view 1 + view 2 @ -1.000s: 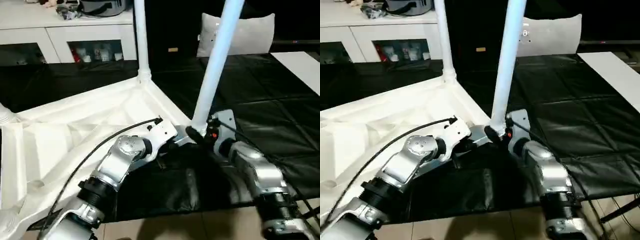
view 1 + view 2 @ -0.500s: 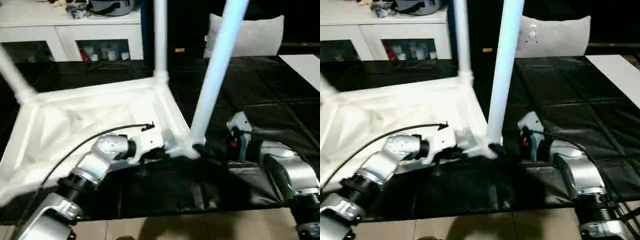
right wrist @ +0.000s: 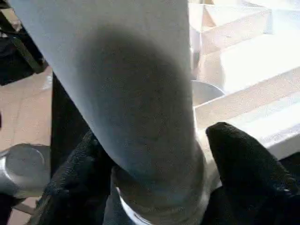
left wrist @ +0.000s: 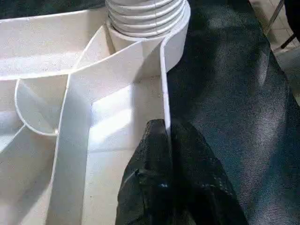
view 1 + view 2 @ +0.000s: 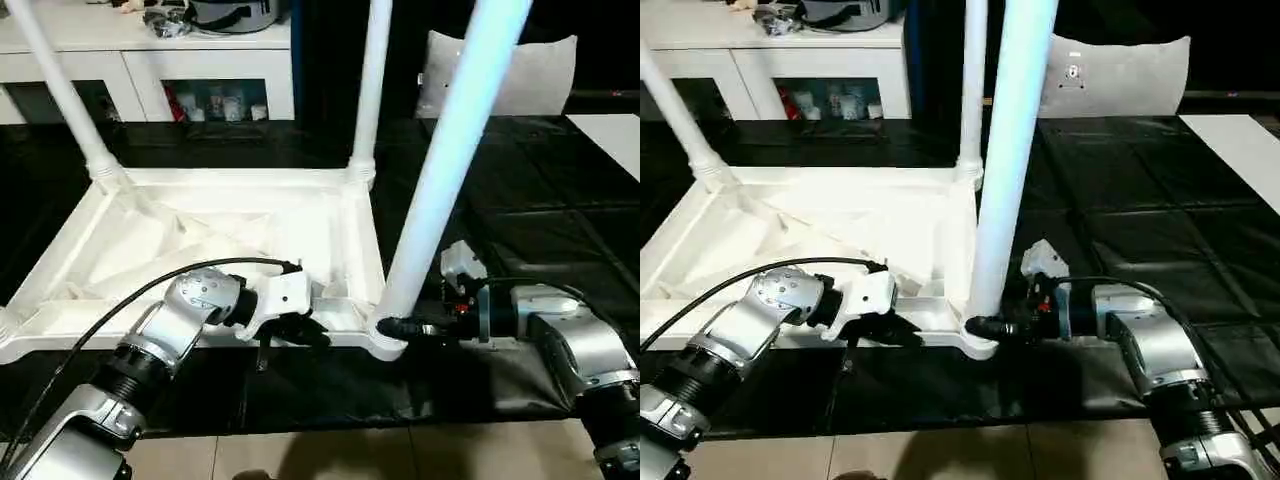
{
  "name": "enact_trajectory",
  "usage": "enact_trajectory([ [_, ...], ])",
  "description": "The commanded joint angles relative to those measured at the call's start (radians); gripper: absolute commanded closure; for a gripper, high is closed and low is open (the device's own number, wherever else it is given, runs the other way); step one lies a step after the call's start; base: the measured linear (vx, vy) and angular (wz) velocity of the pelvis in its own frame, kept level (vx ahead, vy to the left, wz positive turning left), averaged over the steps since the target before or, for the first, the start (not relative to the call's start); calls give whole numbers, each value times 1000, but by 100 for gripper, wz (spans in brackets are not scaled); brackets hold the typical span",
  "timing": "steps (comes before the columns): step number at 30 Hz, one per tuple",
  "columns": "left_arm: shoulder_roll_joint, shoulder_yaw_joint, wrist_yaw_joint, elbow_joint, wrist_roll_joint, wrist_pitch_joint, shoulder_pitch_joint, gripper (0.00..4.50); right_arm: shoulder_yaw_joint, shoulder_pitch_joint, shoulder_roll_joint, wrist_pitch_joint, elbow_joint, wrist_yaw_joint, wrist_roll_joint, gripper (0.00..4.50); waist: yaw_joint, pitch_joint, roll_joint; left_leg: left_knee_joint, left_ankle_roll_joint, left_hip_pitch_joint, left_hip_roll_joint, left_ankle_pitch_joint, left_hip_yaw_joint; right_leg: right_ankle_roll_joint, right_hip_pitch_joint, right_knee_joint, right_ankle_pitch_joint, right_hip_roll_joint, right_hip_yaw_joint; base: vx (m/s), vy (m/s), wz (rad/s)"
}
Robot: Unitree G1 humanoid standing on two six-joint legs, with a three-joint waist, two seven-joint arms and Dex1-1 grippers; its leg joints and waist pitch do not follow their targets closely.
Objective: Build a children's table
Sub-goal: Rotate leg to tighten
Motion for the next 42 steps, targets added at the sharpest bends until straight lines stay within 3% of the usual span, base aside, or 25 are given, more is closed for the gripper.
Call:
enact_trajectory([
  [1, 3, -28, -42, 0, 13, -17, -10, 450, 2, 6, -6, 9, -23, 12, 17, 156, -2, -61, -8, -63, 64, 9, 56, -145, -11, -249, 49, -62, -60, -68, 53, 0, 0, 0],
  [6, 2, -26, -46, 5, 9, -16, -12, 450, -3, 22, -3, 33, -39, 25, 37, 197, 4, -62, -9, -63, 66, 9, 57, -136, -10, -245, 47, -61, -57, -68, 52, 0, 0, 0],
  [11, -3, -17, -40, -10, -4, -2, 4, 450, -17, 49, 15, 80, -85, 3, 77, 206, 6, -60, -7, -65, 54, 11, 57, -158, -10, -238, 47, -66, -89, -69, 54, 0, 0, 0],
  [14, -20, 0, 17, -28, -3, 41, 15, 450, -21, 73, 33, 119, -123, -46, 87, 207, 5, -61, -7, -66, 50, 11, 57, -152, -12, -233, 47, -64, -83, -69, 53, 0, 0, 0],
  [15, -30, 10, 44, -34, -4, 67, 18, 450, -27, 78, 43, 137, -129, -82, 82, 207, 5, -60, -2, -66, 47, 11, 57, -154, -12, -234, 46, -65, -88, -69, 54, 0, 0, 0],
  [17, -64, 42, 120, -49, -11, 134, 23, 450, -45, 78, 81, 154, -122, -197, 47, 207, 2, -55, -3, -70, 31, 11, 54, -187, -12, -223, 46, -74, -153, -69, 53, 0, 0, 0],
  [19, -125, 86, 243, -75, -15, 243, 22, 450, -77, 43, 158, 146, -57, -398, -26, 207, -9, -52, -6, -76, -10, 14, 53, -224, -14, -199, 42, -81, -252, -73, 53, 0, 0, 0],
  [21, -149, 100, 286, -85, -20, 282, 20, 450, -90, 29, 186, 151, -36, -467, -46, 210, -17, -51, -9, -79, -18, 11, 49, -236, -17, -179, 45, -88, -300, -73, 51, 0, 0, 0],
  [22, -205, 126, 374, -97, -25, 349, 10, 450, -130, -5, 245, 166, 5, -623, -77, 214, -35, -51, -13, -82, -21, 5, 50, -234, -19, -166, 47, -87, -306, -70, 51, 0, 0, 0],
  [24, -227, 135, 405, -99, -24, 370, 5, 450, -146, -19, 267, 171, 24, -688, -88, 214, -49, -53, -11, -79, -26, 5, 47, -215, -19, -177, 45, -84, -266, -67, 51, 0, 0, 0],
  [26, -278, 149, 483, -92, -13, 396, -8, 450, -172, -47, 304, 172, 57, -799, -104, 214, -53, -53, -16, -73, -1, 4, 41, -192, -13, -172, 44, -90, -245, -66, 53, 0, 0, 0],
  [29, -322, 142, 535, -84, 7, 382, -15, 450, -186, -61, 332, 147, 73, -846, -108, 214, -50, -58, -13, -69, 17, 4, 42, -151, -11, -172, 45, -88, -206, -66, 54, 0, 0, 0],
  [30, -332, 137, 547, -91, 19, 385, -13, 450, -196, -63, 345, 137, 75, -846, -104, 214, -49, -60, -11, -68, 27, 3, 44, -120, -12, -183, 46, -79, -129, -62, 54, 0, 0, 0],
  [31, -332, 137, 547, -91, 19, 385, -13, 450, -196, -63, 345, 137, 75, -846, -104, 169, -49, -60, -11, -68, 27, 3, 44, -120, -12, -183, 46, -79, -129, -62, 54, 0, 0, 0],
  [33, -320, 125, 542, -108, 30, 383, -6, 450, -204, -53, 354, 133, 55, -821, -86, 158, -49, -61, -11, -67, 41, 3, 45, -107, -12, -203, 49, -73, -63, -61, 52, 0, 0, 0],
  [35, -302, 124, 539, -111, 35, 379, -7, 450, -203, -42, 348, 134, 33, -802, -77, 152, -46, -61, -11, -65, 51, 4, 46, -110, -11, -214, 49, -72, -54, -63, 53, 0, 0, 0],
  [36, -294, 124, 536, -112, 35, 381, -7, 450, -201, -38, 345, 133, 25, -798, -76, 124, -44, -62, -11, -64, 57, 3, 45, -92, -10, -216, 50, -69, -33, -62, 53, 0, 0, 0],
  [42, -238, 115, 489, -81, 53, 306, -6, 450, -196, -18, 281, 109, -1, -683, -38, 74, -42, -59, -7, -65, 54, 4, 45, -125, -10, -204, 49, -76, -87, -63, 52, 0, 0, 0],
])
